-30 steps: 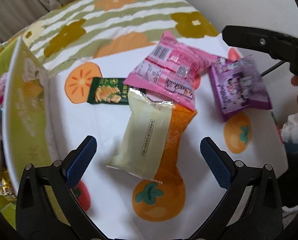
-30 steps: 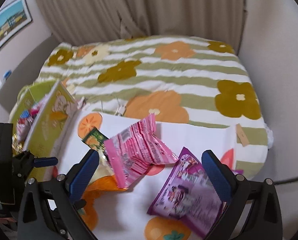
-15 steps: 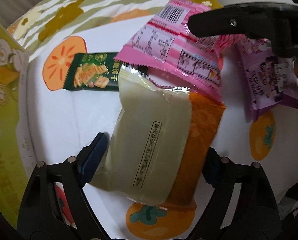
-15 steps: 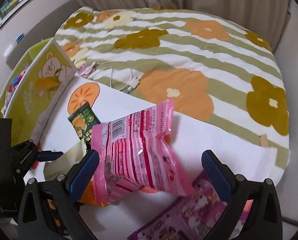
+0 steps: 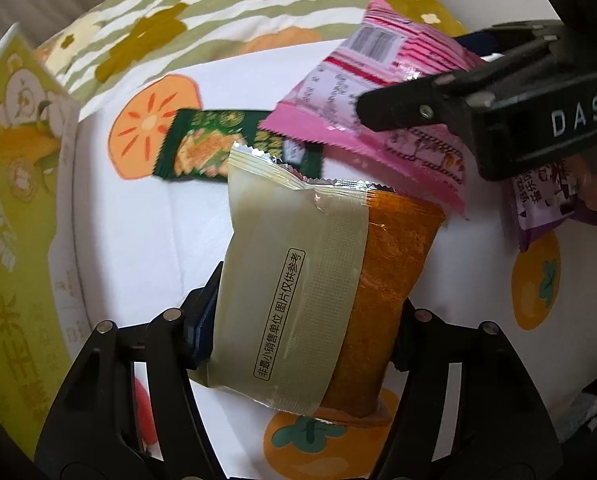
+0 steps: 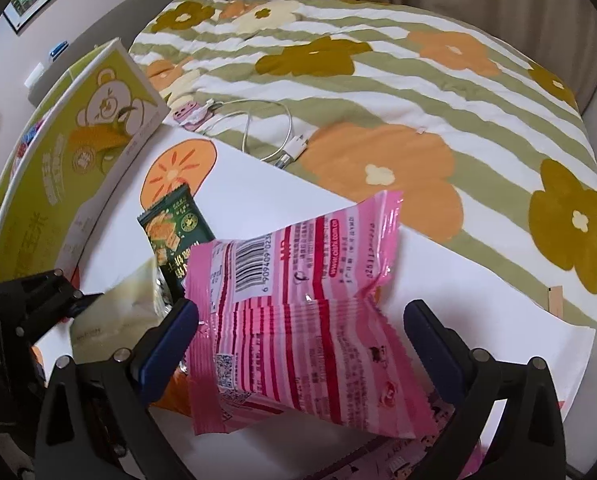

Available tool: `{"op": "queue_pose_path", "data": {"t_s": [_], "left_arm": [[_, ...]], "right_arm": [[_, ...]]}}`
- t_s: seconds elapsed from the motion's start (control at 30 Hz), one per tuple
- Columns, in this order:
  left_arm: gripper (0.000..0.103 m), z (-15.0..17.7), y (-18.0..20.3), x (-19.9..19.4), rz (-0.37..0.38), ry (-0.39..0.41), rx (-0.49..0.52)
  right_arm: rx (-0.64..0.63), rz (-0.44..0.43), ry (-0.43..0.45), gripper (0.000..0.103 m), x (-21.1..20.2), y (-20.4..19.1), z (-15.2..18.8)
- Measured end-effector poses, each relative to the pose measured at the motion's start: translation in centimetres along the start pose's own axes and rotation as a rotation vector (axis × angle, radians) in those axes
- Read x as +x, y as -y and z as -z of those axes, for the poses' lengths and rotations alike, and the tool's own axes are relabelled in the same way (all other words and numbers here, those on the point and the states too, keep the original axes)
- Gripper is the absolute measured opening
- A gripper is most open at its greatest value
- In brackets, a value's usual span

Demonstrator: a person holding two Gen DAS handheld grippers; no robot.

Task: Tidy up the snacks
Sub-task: 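Grasp the cream-orange bread bag with the left tool while the right tool grasps the pink bag, then carry both bags over the green box and open both tools to drop them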

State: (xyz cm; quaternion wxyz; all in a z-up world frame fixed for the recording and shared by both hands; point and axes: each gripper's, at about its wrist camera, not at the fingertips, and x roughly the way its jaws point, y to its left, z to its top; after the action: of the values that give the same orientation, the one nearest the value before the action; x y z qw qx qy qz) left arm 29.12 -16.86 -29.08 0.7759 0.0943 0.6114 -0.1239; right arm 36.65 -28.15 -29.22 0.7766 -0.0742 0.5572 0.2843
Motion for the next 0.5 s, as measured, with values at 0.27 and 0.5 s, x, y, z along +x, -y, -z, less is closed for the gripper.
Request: {"op": "queue_pose_path", "data": {"t_s": [0.27, 0.5], "left_arm": [[0.061, 1.1, -2.1, -1.7, -0.028, 0.008, -0.089], [0.061, 1.4, -2.6, -4.0, -0.026, 0.048, -0.11]], "right_arm": [[0.012, -0.039, -0.02, 0.075, 0.8, 0.0, 0.4], [0.016, -0.037, 0.007, 0.066, -0.5, -0.9, 0.9]]}}
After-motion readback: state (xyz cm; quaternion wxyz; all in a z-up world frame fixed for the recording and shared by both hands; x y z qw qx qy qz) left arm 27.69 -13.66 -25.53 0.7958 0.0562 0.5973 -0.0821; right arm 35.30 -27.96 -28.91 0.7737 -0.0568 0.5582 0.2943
